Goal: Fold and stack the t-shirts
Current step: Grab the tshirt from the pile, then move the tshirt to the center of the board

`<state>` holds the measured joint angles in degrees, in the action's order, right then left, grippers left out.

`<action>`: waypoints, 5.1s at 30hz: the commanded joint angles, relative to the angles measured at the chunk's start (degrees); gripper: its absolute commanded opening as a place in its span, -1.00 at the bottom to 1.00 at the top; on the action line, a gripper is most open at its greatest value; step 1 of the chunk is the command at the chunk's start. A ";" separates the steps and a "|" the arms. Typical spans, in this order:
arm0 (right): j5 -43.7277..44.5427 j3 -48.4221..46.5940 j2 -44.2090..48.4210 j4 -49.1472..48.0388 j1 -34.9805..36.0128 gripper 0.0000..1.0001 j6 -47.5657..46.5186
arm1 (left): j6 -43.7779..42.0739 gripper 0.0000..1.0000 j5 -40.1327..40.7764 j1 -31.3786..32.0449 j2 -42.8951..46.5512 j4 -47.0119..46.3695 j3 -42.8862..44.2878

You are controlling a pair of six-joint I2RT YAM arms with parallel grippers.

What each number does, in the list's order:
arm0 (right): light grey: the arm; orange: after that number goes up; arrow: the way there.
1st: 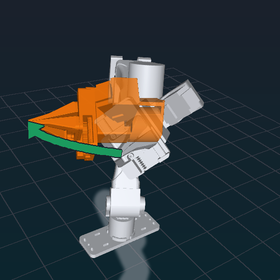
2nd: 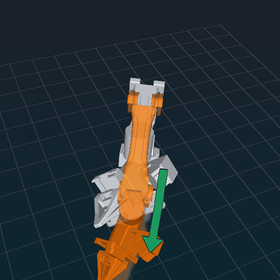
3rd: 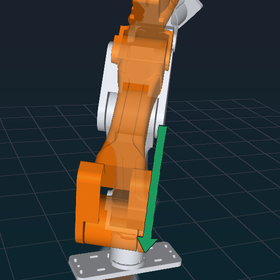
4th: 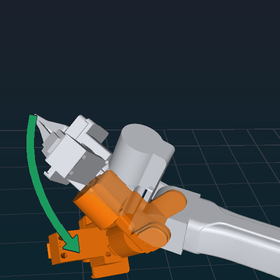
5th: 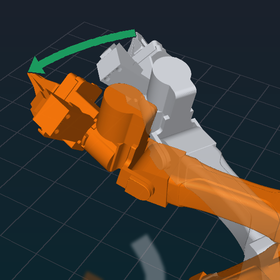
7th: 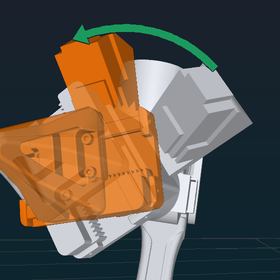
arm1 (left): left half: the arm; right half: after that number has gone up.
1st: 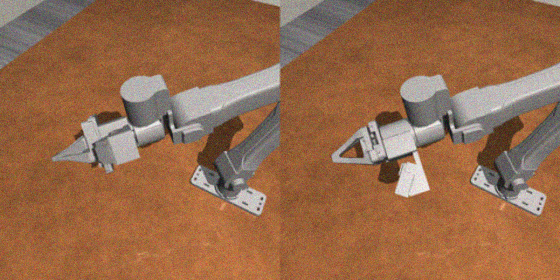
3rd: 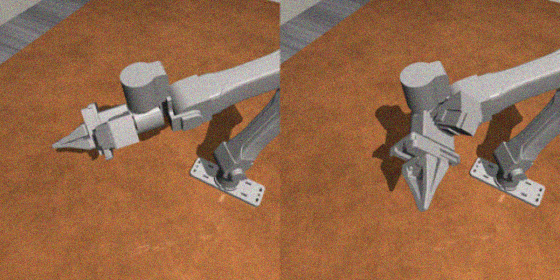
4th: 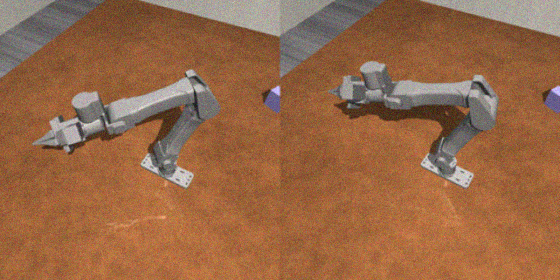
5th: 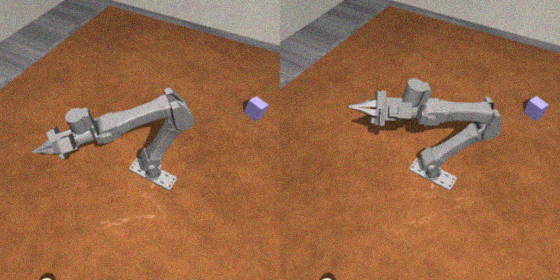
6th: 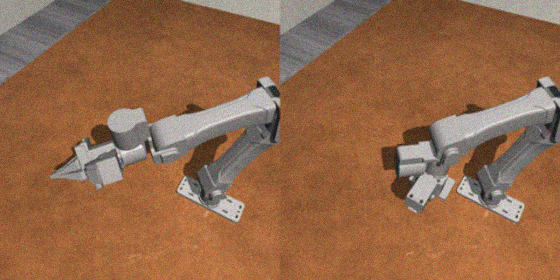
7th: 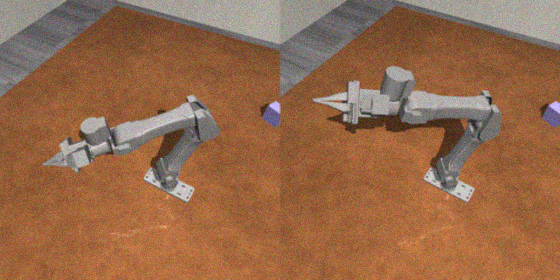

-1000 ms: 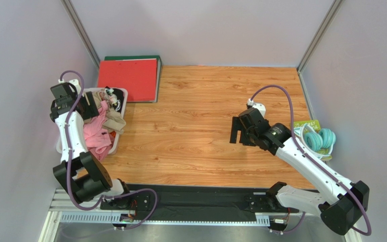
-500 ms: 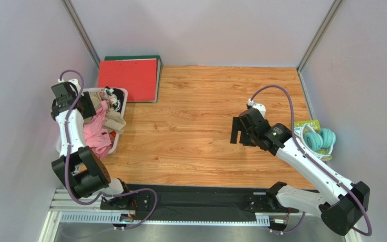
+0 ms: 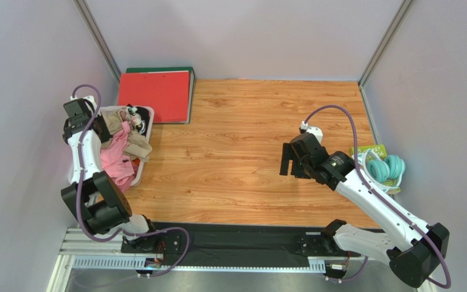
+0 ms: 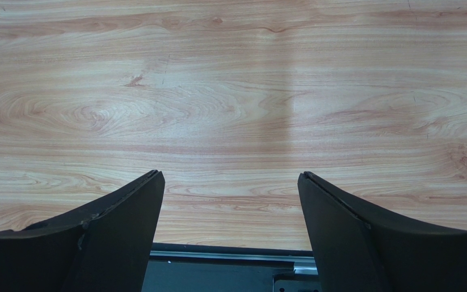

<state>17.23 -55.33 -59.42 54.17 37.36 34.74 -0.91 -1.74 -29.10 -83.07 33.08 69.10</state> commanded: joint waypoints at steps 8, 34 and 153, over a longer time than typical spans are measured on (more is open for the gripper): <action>-0.36 1.01 0.71 -1.17 0.17 0.69 0.41 | 2.22 -1.00 -12.04 0.36 11.25 5.05 2.44; -0.27 1.89 5.89 -0.47 1.31 0.57 1.29 | 15.23 -1.00 -27.90 6.07 -4.99 28.89 76.96; 8.62 3.56 9.15 -14.09 26.71 0.60 3.58 | -12.72 -1.00 10.54 51.44 -1.66 10.86 57.55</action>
<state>28.84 -52.34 -49.52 44.53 63.72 39.16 -17.91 11.42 28.51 -89.91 47.55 128.46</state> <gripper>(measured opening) 0.800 0.007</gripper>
